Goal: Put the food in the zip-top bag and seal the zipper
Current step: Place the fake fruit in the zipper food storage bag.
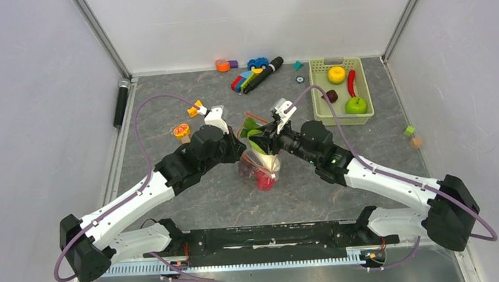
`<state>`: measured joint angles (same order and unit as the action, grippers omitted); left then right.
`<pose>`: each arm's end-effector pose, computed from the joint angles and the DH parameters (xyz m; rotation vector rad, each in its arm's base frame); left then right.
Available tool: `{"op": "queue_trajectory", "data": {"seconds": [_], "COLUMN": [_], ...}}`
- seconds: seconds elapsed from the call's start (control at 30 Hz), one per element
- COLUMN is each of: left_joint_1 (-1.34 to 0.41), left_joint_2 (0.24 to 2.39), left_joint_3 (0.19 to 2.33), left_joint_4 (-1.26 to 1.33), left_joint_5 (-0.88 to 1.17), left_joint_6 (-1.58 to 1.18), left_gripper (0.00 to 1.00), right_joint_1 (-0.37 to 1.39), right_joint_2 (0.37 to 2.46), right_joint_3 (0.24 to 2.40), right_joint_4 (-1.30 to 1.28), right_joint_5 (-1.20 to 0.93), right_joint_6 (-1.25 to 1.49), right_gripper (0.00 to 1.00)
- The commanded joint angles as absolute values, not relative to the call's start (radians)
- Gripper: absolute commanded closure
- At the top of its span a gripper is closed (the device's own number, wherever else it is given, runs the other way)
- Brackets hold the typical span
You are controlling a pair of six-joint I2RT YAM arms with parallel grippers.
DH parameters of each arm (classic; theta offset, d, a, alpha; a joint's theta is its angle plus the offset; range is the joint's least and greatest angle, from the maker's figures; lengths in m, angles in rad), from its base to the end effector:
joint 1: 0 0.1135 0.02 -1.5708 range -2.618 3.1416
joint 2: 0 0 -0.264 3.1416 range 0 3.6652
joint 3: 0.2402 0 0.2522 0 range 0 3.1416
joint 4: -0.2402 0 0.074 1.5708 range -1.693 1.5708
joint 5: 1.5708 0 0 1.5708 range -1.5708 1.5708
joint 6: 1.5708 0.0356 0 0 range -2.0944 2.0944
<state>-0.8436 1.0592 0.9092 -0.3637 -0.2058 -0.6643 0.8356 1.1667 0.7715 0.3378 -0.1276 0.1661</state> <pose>0.1628 -0.1720 0.3129 0.0633 2.1497 -0.6965 0.1808 0.2066 0.3110 -0.6542 1.5692 0.8645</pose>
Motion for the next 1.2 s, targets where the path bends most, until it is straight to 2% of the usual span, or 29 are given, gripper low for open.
{"op": "queue_trajectory", "data": {"seconds": [0.0,0.1,0.37,0.6,0.63,0.73,1.0,1.17], "left_joint_1": [-0.845,-0.845,-0.844,-0.845,-0.845,-0.845,-0.845,-0.845], "left_joint_2": [1.029,1.025,1.02,1.008,1.006,1.001,0.99,0.97], "left_joint_3": [0.901,0.898,0.893,0.892,0.89,0.888,0.887,0.878], "left_joint_4": [-0.322,-0.322,-0.313,-0.313,-0.313,-0.313,-0.313,-0.31], "left_joint_5": [-0.194,-0.191,-0.182,-0.183,-0.183,-0.188,-0.184,-0.193], "left_joint_6": [-0.638,-0.635,-0.634,-0.634,-0.634,-0.634,-0.634,-0.632], "left_gripper": [0.98,0.98,0.98,0.98,0.98,0.98,0.98,0.98], "right_joint_1": [0.9,0.932,0.971,0.973,0.973,0.973,0.965,0.885], "right_joint_2": [1.211,1.254,1.312,1.313,1.305,1.27,1.193,1.177], "right_joint_3": [0.794,0.831,0.88,0.895,0.896,0.893,0.908,0.978], "right_joint_4": [0.412,0.38,0.356,0.326,0.324,0.327,0.266,0.103], "right_joint_5": [0.197,0.308,0.394,0.389,0.38,0.339,0.292,0.341], "right_joint_6": [0.208,0.215,0.218,0.197,0.185,0.136,0.046,0.062], "right_gripper": [0.75,0.68,0.37,0.26,0.22,0.02,0.02,0.02]}}
